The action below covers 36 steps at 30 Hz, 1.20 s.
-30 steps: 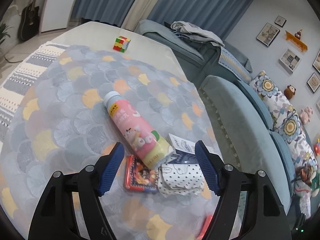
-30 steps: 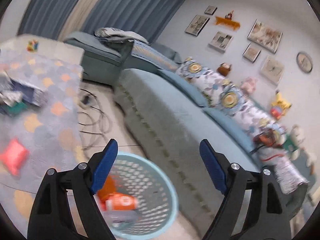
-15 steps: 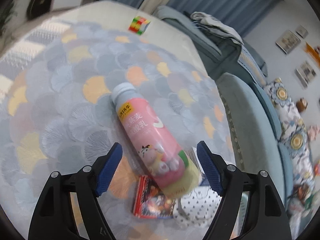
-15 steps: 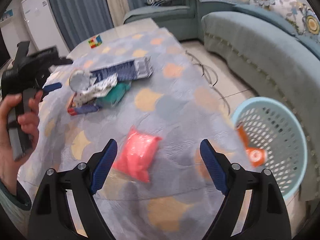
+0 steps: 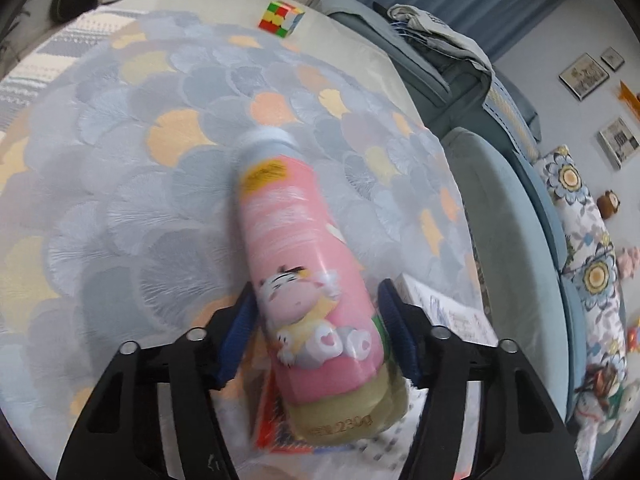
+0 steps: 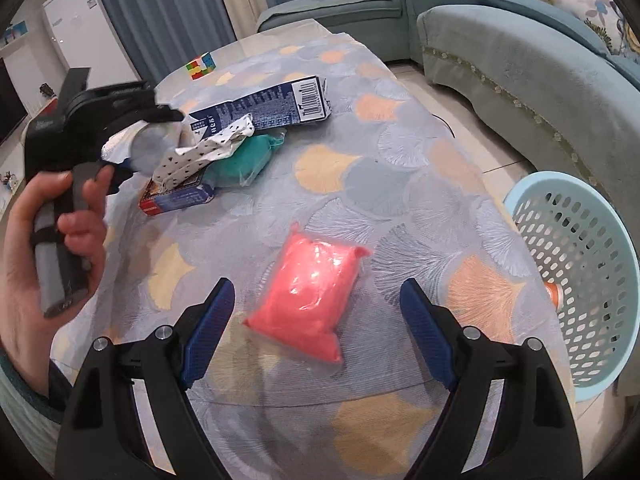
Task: Collect trash
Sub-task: 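Carry yogurt bottle and pink packet over the basket and open both tools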
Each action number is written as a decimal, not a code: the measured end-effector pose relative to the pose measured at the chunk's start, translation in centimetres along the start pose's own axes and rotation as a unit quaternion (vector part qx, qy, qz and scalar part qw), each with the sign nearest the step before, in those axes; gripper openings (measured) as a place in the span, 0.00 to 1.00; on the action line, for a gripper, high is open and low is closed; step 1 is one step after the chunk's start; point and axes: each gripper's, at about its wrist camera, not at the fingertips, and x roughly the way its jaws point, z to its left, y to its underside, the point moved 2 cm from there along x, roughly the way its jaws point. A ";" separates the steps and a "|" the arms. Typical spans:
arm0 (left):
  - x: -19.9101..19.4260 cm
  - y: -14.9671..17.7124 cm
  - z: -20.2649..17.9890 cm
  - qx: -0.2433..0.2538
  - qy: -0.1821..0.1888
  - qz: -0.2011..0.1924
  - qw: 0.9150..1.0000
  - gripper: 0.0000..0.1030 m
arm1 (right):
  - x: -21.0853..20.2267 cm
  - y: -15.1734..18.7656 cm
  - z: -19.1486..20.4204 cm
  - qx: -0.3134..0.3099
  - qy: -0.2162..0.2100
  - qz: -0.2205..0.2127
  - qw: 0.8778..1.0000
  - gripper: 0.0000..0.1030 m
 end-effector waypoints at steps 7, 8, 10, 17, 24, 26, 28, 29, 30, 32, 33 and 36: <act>-4.5 2.3 0.4 0.050 0.002 -0.019 0.999 0.46 | 0.6 -0.1 1.1 -0.031 0.024 -0.001 0.999 0.43; -5.4 2.8 0.2 0.059 0.003 -0.022 0.998 0.46 | 0.4 -0.1 1.2 -0.036 0.023 -0.004 0.999 0.40; -7.0 3.7 -0.2 0.072 0.012 -0.028 0.997 0.46 | -0.2 -0.2 1.3 -0.043 0.025 -0.015 0.999 0.36; -12.3 5.9 -4.1 0.108 0.077 -0.064 0.989 0.46 | -5.2 -1.5 -0.5 -0.034 0.031 -0.077 0.996 0.35; -16.7 8.2 -12.8 0.166 0.141 -0.092 0.972 0.46 | -11.6 -3.3 -5.1 0.008 0.050 -0.144 0.988 0.34; -16.8 9.2 -15.2 0.179 0.158 -0.088 0.967 0.46 | -12.8 -3.6 -6.8 0.022 0.059 -0.155 0.986 0.34; -16.4 10.2 -17.4 0.189 0.172 -0.081 0.963 0.46 | -13.8 -3.6 -9.2 0.043 0.070 -0.162 0.983 0.34; -15.8 10.9 -18.8 0.196 0.179 -0.074 0.961 0.46 | -14.1 -3.6 -10.0 0.051 0.074 -0.164 0.982 0.34; -15.3 11.5 -19.5 0.200 0.182 -0.068 0.960 0.46 | -14.3 -3.5 -11.1 0.061 0.079 -0.165 0.981 0.34; -13.6 13.0 -21.7 0.211 0.186 -0.048 0.958 0.46 | -14.7 -3.3 -13.5 0.085 0.087 -0.164 0.979 0.34; -12.9 13.5 -22.2 0.215 0.186 -0.041 0.958 0.46 | -14.7 -3.1 -14.8 0.098 0.090 -0.162 0.978 0.34; -9.8 15.5 -24.7 0.231 0.187 -0.010 0.955 0.46 | -14.3 -2.3 -17.8 0.130 0.106 -0.153 0.974 0.34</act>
